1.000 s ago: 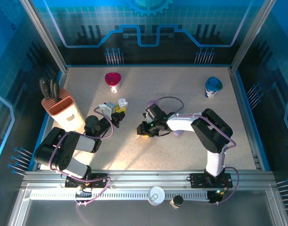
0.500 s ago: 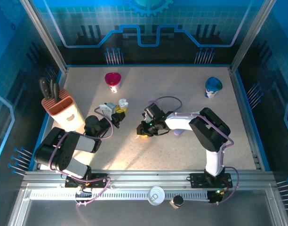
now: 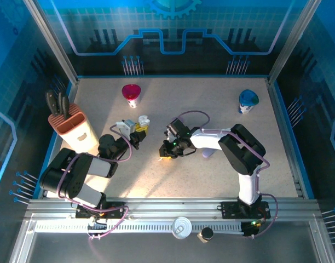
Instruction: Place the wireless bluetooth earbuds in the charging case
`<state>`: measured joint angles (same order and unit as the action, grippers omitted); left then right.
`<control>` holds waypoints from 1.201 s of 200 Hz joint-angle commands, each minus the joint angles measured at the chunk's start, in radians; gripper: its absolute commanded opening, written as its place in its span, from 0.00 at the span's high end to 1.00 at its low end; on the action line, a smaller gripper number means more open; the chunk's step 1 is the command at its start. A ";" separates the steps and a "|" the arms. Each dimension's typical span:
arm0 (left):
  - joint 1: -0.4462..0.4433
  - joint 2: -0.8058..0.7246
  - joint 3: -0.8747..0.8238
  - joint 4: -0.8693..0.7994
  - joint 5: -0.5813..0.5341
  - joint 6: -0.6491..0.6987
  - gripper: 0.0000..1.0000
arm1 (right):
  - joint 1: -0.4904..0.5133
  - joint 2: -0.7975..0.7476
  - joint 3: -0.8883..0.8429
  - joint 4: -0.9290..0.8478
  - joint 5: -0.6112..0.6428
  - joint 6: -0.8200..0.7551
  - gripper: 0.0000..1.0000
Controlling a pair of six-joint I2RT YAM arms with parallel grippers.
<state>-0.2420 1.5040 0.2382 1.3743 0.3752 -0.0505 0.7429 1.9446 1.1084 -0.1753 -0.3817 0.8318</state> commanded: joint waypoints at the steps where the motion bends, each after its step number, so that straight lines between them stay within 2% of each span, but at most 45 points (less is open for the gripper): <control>1: 0.009 -0.001 -0.005 0.027 0.028 0.016 0.93 | 0.020 0.025 -0.010 0.026 0.046 -0.051 0.81; 38: 0.009 0.005 -0.002 0.028 0.051 0.017 0.93 | -0.004 -0.110 -0.072 0.070 0.122 -0.178 0.81; 76: 0.009 0.006 0.002 0.028 0.079 0.012 0.93 | -0.037 -0.315 -0.195 0.206 0.220 -0.334 0.81; 109: 0.007 0.022 0.021 0.028 0.194 -0.012 0.93 | -0.034 -0.490 -0.254 0.299 0.276 -0.482 0.81; 135: 0.006 0.058 0.040 0.028 0.312 -0.033 0.93 | -0.030 -0.591 -0.254 0.331 0.252 -0.664 0.81; 166: 0.006 0.101 0.079 0.028 0.445 -0.071 0.94 | -0.028 -0.641 -0.208 0.325 0.186 -0.818 0.81; 209: 0.000 0.123 0.106 0.029 0.524 -0.108 0.94 | -0.022 -0.643 -0.153 0.301 0.061 -0.937 0.81; 240: -0.002 0.127 0.113 0.029 0.563 -0.118 0.94 | -0.015 -0.627 -0.127 0.265 0.028 -0.995 0.81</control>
<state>-0.2417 1.6180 0.3267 1.3746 0.8574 -0.1413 0.7151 1.3148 0.9390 0.1112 -0.2913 -0.0673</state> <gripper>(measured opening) 0.140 0.187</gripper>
